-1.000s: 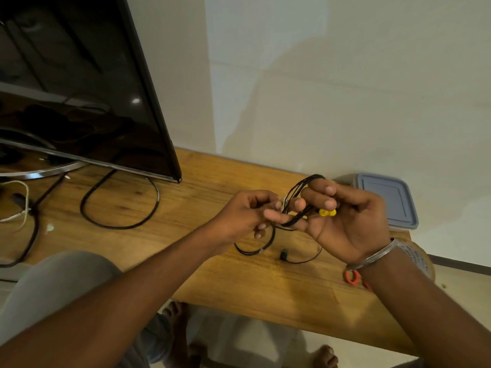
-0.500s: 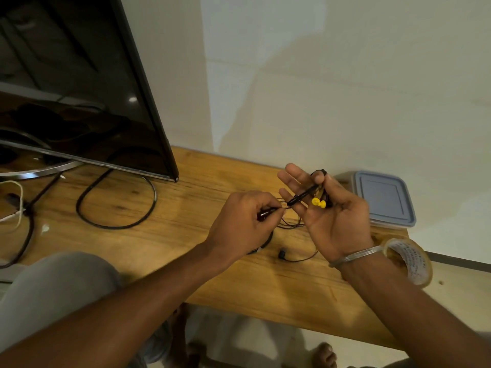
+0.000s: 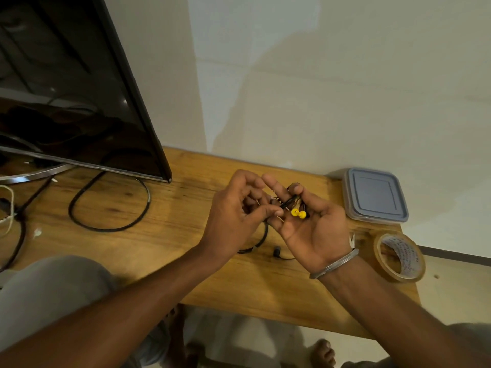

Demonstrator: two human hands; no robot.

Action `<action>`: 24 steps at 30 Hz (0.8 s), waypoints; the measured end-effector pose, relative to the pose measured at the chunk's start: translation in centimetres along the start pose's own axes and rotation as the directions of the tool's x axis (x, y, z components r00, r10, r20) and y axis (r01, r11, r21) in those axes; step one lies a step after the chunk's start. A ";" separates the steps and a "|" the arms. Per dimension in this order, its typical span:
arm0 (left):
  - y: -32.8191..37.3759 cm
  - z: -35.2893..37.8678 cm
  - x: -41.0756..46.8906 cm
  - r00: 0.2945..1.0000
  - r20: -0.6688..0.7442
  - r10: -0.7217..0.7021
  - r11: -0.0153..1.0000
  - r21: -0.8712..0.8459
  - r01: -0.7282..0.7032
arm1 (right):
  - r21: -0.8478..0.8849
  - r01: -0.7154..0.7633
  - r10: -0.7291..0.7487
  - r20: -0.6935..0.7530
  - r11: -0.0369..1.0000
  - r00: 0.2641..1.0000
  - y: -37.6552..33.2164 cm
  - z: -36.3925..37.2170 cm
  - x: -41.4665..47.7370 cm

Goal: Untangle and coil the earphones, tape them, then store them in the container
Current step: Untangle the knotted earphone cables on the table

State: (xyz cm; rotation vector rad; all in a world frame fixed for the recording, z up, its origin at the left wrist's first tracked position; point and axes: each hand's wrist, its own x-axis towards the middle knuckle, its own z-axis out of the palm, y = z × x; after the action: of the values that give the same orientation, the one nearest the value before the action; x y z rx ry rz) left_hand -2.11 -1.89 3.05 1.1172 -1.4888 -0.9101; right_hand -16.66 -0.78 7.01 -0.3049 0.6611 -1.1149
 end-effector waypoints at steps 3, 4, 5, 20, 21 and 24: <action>-0.2 0.0 0.1 0.998 -0.056 -0.002 1.000 0.028 0.004 | 0.007 0.004 -0.004 -0.016 1.000 1.000 0.1 0.3 -0.2; -0.4 0.0 0.1 0.998 -0.051 0.029 0.997 0.073 -0.025 | 0.005 0.006 -0.006 -0.022 1.000 1.000 0.1 0.4 -0.2; -0.6 0.0 0.1 0.998 -0.031 0.063 0.991 0.119 -0.059 | 0.004 0.006 -0.005 -0.031 1.000 0.999 0.2 0.3 -0.2; -2.9 2.0 -3.1 0.771 0.629 0.097 0.785 0.428 -0.448 | -0.324 0.024 -0.183 -0.470 0.946 0.864 -3.1 -4.7 3.7; -3.4 2.1 -3.2 0.728 0.679 0.095 0.757 0.426 -0.496 | -0.372 -0.043 -0.153 -0.482 0.927 0.863 -3.3 -5.6 4.1; -5.2 2.3 -3.6 0.539 0.842 -0.022 0.626 0.431 -0.649 | -0.678 -0.292 -0.048 -0.435 0.674 0.899 -3.1 -7.4 4.4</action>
State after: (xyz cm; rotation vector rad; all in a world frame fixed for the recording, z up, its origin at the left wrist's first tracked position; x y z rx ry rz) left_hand -3.22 0.08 -3.33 0.8433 -2.9236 -0.5007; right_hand -22.37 -5.35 1.53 -0.7081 1.5129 -0.7250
